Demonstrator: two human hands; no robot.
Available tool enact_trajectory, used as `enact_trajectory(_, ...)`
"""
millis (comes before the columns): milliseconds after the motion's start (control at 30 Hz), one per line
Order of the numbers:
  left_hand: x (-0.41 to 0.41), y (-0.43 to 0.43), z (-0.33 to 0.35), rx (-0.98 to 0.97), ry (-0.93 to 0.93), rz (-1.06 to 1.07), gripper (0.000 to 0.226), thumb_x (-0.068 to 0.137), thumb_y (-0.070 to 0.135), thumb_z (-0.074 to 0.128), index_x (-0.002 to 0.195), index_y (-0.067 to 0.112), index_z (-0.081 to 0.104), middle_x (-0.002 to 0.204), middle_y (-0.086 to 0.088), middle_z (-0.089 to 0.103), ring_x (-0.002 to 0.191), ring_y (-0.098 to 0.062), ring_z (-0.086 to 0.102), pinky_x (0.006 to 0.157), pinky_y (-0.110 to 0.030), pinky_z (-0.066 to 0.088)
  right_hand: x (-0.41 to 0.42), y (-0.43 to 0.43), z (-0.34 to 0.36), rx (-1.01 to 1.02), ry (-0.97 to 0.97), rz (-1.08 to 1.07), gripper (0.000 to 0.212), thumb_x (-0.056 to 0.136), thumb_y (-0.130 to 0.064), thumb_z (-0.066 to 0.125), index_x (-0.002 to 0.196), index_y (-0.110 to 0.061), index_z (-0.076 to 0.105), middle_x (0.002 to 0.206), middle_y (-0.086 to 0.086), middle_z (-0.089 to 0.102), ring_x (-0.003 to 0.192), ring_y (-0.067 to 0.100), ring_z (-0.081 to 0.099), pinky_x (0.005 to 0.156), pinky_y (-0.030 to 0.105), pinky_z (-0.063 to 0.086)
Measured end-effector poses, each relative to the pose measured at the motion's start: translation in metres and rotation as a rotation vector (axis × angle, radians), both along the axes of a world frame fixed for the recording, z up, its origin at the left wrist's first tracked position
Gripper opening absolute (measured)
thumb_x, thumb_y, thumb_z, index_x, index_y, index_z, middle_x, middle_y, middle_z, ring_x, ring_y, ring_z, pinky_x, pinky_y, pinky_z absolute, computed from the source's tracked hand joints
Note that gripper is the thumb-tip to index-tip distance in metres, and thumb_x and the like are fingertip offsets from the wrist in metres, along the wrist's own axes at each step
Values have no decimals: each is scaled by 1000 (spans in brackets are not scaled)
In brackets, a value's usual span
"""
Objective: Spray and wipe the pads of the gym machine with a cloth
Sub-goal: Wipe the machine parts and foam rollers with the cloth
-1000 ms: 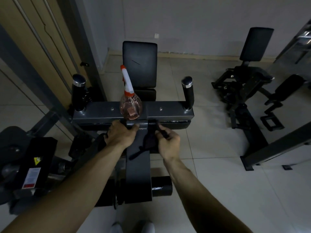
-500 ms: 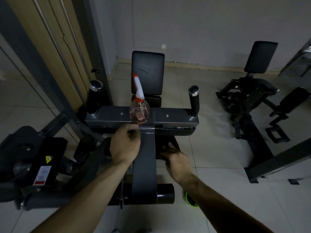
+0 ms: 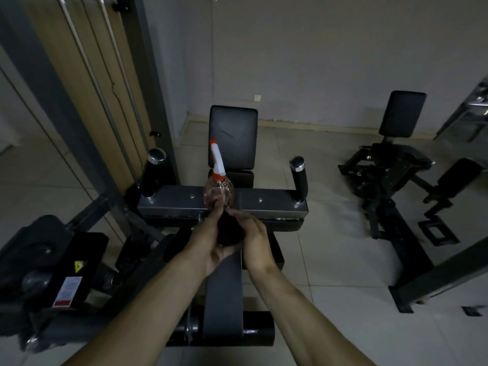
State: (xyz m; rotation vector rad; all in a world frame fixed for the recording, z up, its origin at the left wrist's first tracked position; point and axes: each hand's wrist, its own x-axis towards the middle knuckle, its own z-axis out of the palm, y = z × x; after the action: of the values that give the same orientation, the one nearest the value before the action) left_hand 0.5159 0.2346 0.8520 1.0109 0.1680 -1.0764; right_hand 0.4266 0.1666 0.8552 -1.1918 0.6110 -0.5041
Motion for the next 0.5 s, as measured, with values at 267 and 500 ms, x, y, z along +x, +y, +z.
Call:
enact_trajectory(267, 43, 29, 5, 189, -65, 424, 30, 99, 25, 63, 125, 11, 65, 101, -15, 71, 74, -22, 67, 44, -25, 53, 84, -34, -16, -460, 197, -69, 64, 88, -27, 76, 146, -25, 50, 142, -1, 47, 122, 9, 52, 114, 36, 44)
enact_trajectory(500, 37, 51, 15, 190, -50, 466, 19, 96, 35, 67, 101, 17, 69, 87, -9, 71, 71, -19, 68, 44, -23, 52, 108, -43, -18, -673, 75, -115, 14, 87, -28, 77, 93, -23, 65, 103, 8, 64, 93, 15, 66, 82, 38, 60)
